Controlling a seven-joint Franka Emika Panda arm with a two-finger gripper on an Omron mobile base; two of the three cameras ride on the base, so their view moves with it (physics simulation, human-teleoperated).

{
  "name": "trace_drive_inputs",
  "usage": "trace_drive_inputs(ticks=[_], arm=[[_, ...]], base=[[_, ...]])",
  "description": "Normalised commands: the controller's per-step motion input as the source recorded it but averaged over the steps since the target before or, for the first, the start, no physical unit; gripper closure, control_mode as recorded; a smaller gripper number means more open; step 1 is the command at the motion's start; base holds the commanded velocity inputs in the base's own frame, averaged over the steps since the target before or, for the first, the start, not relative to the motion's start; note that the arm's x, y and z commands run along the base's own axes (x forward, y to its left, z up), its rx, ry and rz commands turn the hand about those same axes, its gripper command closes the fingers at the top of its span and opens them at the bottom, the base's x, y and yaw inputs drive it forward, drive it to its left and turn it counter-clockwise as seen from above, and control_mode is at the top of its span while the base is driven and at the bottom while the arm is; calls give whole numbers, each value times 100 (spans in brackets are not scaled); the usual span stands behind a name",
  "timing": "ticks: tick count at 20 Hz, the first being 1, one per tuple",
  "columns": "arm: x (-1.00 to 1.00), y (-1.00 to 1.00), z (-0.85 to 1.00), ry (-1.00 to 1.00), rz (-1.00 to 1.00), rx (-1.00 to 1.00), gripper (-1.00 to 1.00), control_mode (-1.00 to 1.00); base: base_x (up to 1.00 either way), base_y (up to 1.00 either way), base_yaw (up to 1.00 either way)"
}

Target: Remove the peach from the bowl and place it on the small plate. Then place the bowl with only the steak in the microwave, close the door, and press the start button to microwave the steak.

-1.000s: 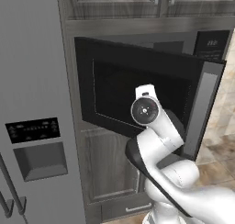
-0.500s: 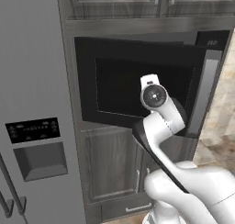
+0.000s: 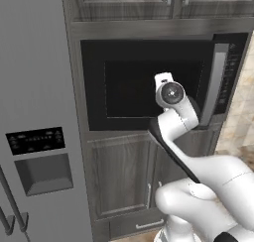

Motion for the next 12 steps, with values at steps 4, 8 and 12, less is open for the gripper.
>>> trace_drive_inputs(ticks=[4, 8, 12], arm=[[68, -5, 0, 0, 2, 0, -100, -100], [63, -3, 0, 0, 3, 0, -100, -100], [60, 0, 0, 3, 3, 0, -100, -100]], base=[[0, 0, 0], [0, 0, 0], [0, 0, 0]])
